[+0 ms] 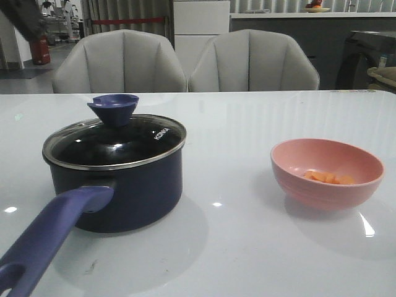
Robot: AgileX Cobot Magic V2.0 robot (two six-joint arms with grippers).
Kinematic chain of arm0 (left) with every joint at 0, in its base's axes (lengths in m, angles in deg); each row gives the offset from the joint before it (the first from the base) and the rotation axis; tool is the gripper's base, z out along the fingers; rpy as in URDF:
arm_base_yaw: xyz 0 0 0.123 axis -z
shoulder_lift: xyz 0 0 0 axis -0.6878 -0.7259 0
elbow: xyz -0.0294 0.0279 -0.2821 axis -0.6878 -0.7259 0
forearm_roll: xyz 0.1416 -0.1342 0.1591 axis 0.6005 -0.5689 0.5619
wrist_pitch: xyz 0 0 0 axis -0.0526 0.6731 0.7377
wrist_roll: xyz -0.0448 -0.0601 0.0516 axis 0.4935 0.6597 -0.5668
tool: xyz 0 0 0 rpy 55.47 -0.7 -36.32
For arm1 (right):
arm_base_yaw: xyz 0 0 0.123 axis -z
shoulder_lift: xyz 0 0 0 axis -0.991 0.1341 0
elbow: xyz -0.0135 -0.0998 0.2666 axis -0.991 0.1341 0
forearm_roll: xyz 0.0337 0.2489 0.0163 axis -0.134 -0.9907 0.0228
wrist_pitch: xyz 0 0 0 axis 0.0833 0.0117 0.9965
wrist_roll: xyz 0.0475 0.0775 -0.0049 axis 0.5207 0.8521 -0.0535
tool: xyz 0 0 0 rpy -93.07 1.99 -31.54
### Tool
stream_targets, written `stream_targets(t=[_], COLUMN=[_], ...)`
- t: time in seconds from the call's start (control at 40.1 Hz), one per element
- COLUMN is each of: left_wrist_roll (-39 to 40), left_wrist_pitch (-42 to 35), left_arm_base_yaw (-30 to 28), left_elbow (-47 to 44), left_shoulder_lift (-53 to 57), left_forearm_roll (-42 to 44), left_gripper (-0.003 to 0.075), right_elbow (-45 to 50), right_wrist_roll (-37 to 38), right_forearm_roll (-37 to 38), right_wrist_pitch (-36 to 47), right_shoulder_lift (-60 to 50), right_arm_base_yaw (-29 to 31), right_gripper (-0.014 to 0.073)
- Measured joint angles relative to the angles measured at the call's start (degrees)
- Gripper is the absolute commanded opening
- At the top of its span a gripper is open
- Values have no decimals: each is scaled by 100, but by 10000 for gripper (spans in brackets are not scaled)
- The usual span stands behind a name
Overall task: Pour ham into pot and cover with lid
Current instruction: 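Lower the left gripper onto the blue knob of the glass lid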
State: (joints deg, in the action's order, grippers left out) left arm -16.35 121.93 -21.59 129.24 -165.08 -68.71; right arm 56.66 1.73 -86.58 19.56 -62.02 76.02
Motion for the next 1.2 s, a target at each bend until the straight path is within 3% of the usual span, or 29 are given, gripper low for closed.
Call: stream_targets(t=[0.249, 0.598, 1.196], left_wrist_roll=[287, 642, 1082], left_wrist_pitch=[344, 1053, 1212], left_arm_base_yaw=[597, 688, 688], left_elbow=[1089, 2315, 2765], left_shoulder_lift=[-1318, -2615, -3472], left_forearm_roll=[82, 204, 561], left_gripper=[544, 622, 619], right_elbow=[0, 0, 0], right_wrist_roll=[0, 0, 0], right_forearm_roll=[0, 0, 0], right_wrist_pitch=[0, 0, 0], right_shoulder_lift=[0, 0, 0], right_arm_base_yaw=[0, 0, 0], right_gripper=[163, 163, 163])
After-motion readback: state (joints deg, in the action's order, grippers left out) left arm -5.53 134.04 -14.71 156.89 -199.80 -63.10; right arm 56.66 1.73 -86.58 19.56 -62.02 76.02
